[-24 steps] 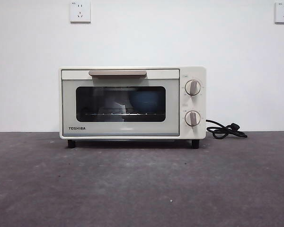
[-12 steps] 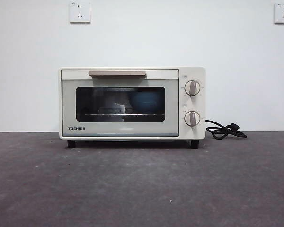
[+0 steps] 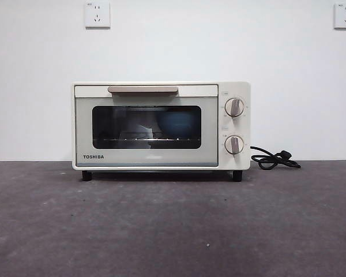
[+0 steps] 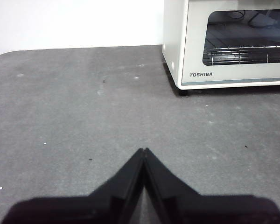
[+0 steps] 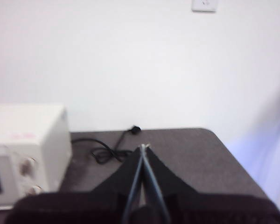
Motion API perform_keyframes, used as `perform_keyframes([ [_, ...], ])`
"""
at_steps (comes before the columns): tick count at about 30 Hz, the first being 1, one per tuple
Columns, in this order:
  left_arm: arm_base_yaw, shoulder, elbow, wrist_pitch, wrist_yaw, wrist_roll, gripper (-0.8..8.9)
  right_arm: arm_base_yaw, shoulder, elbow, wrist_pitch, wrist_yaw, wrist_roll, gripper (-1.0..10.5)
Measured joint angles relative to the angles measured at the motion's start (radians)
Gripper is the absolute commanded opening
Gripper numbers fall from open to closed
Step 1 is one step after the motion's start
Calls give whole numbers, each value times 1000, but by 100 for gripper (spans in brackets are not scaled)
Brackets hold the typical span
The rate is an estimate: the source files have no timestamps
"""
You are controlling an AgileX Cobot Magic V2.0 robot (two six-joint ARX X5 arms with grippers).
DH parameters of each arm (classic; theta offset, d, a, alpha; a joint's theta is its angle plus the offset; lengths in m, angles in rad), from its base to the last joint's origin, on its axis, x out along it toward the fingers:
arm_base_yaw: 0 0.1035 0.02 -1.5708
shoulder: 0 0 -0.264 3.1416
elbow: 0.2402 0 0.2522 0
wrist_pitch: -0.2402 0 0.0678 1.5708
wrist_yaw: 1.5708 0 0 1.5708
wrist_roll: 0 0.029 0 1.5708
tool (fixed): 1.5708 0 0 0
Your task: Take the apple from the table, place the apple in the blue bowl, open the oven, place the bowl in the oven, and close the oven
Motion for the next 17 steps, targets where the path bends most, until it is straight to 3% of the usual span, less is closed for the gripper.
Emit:
perform_keyframes([
  [7,0,1,0,0,0,0,-3,-71,-183,-481,184,-161,6,0],
  [13,0,0,0,0,0,0,-3,-77,-367,-734,311,-170,6,0],
  [17,0,1,0,0,0,0,-3,-77,-383,-818,351,-166,6,0],
])
